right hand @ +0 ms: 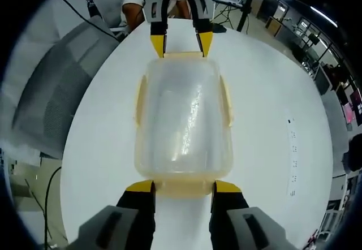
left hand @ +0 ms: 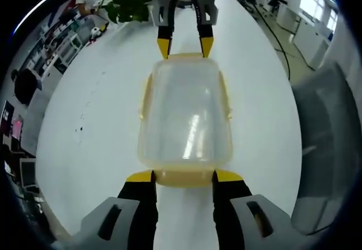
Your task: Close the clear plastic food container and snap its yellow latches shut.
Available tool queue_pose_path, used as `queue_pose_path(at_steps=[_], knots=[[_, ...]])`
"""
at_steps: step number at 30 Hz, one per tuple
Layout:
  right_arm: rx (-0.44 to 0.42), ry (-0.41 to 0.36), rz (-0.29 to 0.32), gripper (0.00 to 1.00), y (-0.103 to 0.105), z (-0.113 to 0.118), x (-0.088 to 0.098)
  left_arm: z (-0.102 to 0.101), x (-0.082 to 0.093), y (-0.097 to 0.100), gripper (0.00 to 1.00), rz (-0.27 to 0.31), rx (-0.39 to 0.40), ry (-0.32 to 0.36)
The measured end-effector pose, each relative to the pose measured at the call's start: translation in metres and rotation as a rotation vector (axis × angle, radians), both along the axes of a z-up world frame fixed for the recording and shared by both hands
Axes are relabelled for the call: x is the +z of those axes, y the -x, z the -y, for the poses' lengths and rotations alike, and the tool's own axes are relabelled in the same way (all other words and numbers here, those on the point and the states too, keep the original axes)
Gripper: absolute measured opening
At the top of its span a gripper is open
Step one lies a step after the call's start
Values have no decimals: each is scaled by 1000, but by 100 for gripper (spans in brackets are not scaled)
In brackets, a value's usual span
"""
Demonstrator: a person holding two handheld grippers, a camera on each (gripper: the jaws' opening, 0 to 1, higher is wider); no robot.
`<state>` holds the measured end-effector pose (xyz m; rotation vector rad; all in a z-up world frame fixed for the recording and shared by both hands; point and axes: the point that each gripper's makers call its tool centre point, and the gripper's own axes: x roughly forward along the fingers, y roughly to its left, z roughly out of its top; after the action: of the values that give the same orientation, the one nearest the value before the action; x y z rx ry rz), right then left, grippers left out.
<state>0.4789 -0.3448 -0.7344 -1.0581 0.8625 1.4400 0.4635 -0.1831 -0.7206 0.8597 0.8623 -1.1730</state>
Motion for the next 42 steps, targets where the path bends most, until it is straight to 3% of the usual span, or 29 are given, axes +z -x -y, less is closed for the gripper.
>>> queue_pose_path(at_steps=[24, 42], knots=[[-26, -5, -33, 35, 1, 2, -10, 2, -18, -2, 36, -50, -11, 5], [-25, -4, -45, 37, 1, 0, -11, -4, -25, -3, 38, -41, -55, 2]])
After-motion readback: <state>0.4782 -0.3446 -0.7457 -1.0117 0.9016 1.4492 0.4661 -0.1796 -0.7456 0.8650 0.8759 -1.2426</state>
